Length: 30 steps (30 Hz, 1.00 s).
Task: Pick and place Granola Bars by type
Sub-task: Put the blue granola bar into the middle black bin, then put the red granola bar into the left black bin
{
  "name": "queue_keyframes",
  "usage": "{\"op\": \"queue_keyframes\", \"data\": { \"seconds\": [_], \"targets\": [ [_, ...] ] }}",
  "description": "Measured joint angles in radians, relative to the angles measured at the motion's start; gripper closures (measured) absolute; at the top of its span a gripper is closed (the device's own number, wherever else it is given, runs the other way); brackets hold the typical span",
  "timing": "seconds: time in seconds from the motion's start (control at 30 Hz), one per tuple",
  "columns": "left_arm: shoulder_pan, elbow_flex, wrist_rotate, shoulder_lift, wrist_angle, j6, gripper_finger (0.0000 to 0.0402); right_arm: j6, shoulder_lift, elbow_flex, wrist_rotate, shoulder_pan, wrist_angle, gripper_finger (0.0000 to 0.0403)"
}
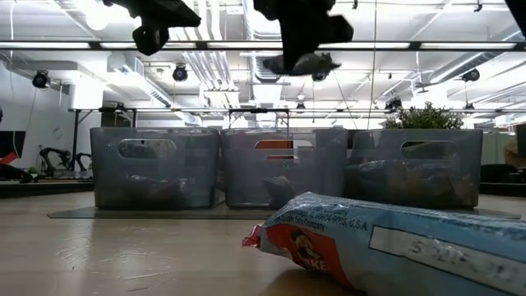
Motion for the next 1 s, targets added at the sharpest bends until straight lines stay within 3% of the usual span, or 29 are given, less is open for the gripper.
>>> {"op": "queue_keyframes", "data": {
  "seconds": [0.5,0.87,1.0],
  "targets": [
    [0.0,0.0,-0.014,0.0,0.001,0.035,0.0402,0.047,0.001,-0.179,-0.046,-0.077,0.106,0.0355],
    [0.0,0.0,-0.034,0.0,0.001,0.049,0.0402,0.06,0.0,-0.252,-0.061,-0.089,0.175,0.026],
    [0.0,0.0,-0.034,0.0,0.001,0.06,0.0402,0.027,-0.026,-0.254,-0.006,-0.087,0.175,0.0239]
  ]
}}
